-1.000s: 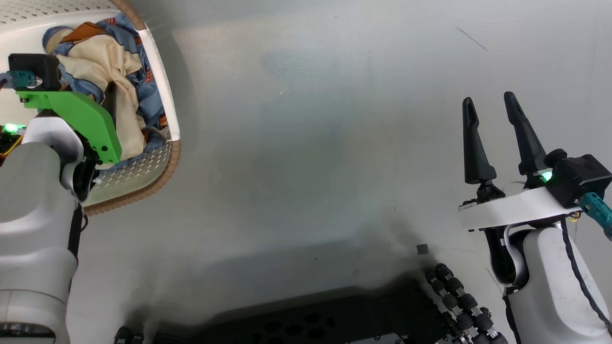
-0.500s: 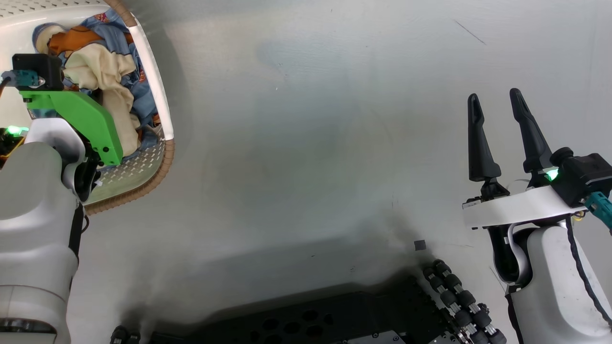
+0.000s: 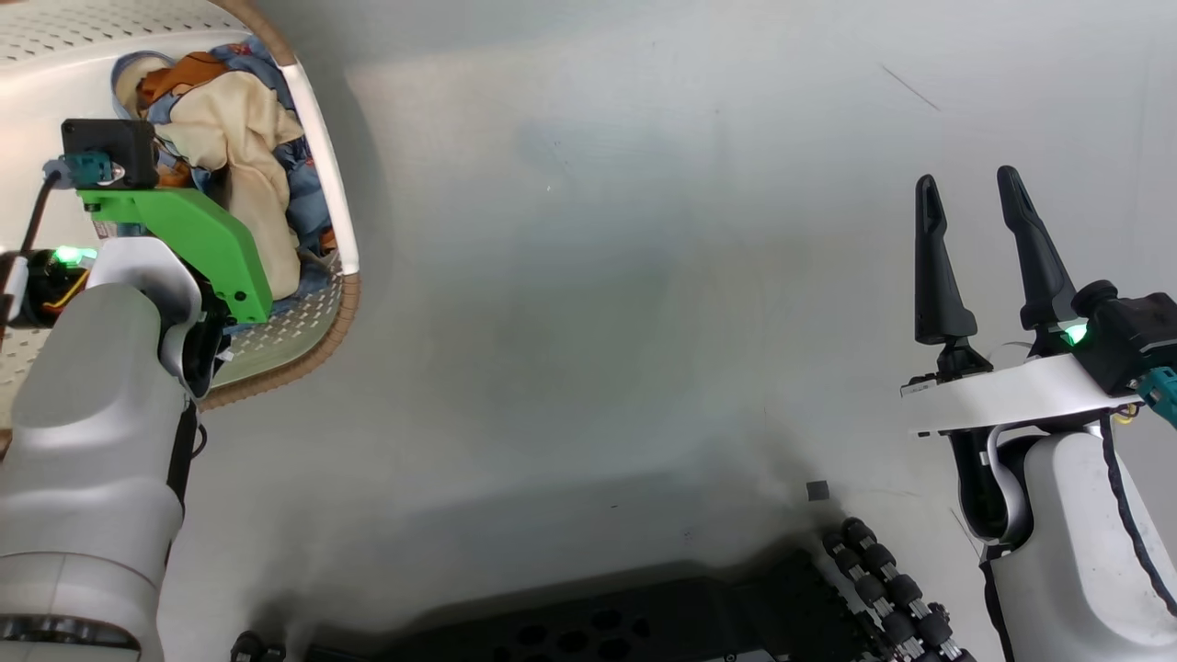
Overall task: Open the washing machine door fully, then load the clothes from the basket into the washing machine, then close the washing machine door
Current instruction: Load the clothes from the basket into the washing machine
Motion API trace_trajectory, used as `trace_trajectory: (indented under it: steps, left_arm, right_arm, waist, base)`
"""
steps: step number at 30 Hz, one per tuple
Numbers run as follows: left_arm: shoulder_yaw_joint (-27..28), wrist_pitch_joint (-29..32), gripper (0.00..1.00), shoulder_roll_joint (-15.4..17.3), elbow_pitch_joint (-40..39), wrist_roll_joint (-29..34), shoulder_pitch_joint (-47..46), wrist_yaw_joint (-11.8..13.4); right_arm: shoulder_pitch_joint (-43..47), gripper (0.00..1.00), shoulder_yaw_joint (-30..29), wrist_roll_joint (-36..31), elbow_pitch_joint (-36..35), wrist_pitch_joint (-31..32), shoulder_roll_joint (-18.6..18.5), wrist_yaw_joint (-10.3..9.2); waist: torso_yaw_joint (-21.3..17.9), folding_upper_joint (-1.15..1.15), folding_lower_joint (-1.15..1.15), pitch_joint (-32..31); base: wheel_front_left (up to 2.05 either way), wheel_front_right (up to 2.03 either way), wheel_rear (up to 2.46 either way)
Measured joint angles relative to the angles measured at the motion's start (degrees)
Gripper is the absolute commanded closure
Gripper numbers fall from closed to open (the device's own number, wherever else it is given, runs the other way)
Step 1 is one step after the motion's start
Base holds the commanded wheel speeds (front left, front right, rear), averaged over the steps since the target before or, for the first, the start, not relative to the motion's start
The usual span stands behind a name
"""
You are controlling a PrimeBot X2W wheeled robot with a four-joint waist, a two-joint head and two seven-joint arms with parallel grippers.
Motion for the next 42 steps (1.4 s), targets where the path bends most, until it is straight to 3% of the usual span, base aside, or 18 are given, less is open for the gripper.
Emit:
trace_trajectory:
  steps: [23, 42]
  left_arm:
    - [-2.8, -14.1, 1.00, -2.0, -0.5, -6.2, 8.3, 0.0]
    - [-2.8, -16.2, 1.00, -1.5, -7.9, -9.0, 16.6, 0.0]
  right_arm:
    - [-1.1, 0.00, -0.3, -1.0, 1.6, 0.0, -0.9, 0.00]
    - [1.7, 0.00, 1.1, -1.0, 5.2, 0.0, -2.2, 0.00]
  waist:
    - [4.1, 0.00, 0.00, -10.0]
    - [6.4, 0.00, 0.00, -22.1]
  base:
    - [0.00, 0.00, 0.00]
    - [0.00, 0.00, 0.00]
